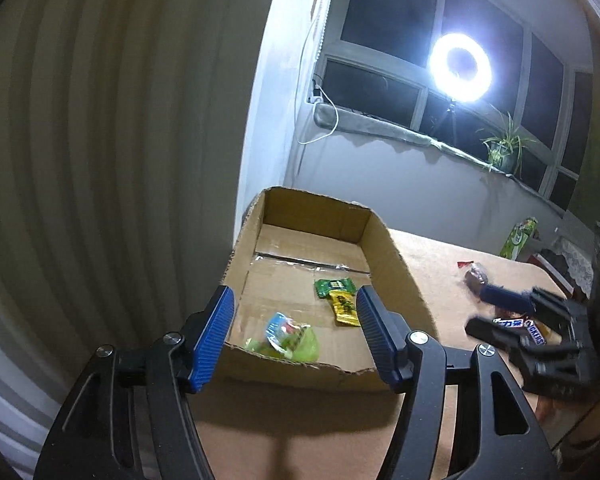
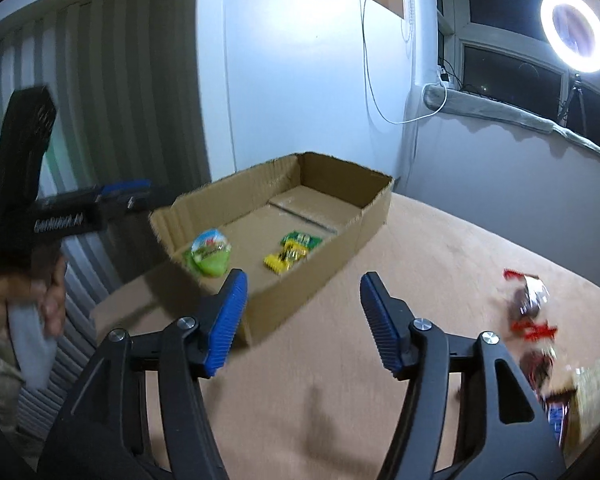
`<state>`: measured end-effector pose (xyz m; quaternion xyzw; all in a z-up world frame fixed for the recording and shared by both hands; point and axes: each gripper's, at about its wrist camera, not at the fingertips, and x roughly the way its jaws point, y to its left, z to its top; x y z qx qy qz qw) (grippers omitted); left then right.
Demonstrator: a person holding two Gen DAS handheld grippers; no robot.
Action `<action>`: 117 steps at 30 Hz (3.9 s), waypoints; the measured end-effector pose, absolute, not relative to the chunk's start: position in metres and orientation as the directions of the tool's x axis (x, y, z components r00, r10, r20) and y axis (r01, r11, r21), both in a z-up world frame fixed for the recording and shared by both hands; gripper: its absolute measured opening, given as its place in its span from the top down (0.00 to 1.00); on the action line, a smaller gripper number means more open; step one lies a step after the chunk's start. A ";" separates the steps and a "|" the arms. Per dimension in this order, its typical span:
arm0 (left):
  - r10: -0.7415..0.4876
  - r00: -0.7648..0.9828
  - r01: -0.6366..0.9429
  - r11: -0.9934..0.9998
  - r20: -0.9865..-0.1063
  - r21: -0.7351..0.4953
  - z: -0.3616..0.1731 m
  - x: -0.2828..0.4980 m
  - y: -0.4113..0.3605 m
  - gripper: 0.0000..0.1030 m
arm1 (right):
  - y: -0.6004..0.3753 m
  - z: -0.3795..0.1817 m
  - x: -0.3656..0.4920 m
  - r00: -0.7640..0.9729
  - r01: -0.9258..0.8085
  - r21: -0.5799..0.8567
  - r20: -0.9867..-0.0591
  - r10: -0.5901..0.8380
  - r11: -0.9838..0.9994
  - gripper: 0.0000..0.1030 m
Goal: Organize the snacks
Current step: 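Carry both packets into the cardboard box and open both tools, then move both tools back toward the snack pile, then grasp the kiwi candy with the left tool while the right tool grasps the black candy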
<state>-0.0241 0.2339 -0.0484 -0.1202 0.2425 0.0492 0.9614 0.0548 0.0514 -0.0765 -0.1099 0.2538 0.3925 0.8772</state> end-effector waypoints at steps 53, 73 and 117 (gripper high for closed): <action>-0.332 0.696 0.309 0.939 -0.637 -0.152 -0.084 0.024 0.012 0.35 | -0.135 -0.139 0.047 0.626 -0.494 0.107 -0.645 0.439 0.863 0.40; -0.400 0.621 0.418 0.897 -0.674 -0.147 -0.098 0.053 -0.062 0.47 | -0.193 -0.142 0.040 0.662 -0.453 0.138 -0.609 0.437 0.880 0.75; -0.382 0.728 0.371 0.918 -0.569 -0.141 -0.053 0.026 -0.019 0.71 | -0.205 -0.093 0.022 0.754 -0.410 0.085 -0.529 0.390 0.908 0.75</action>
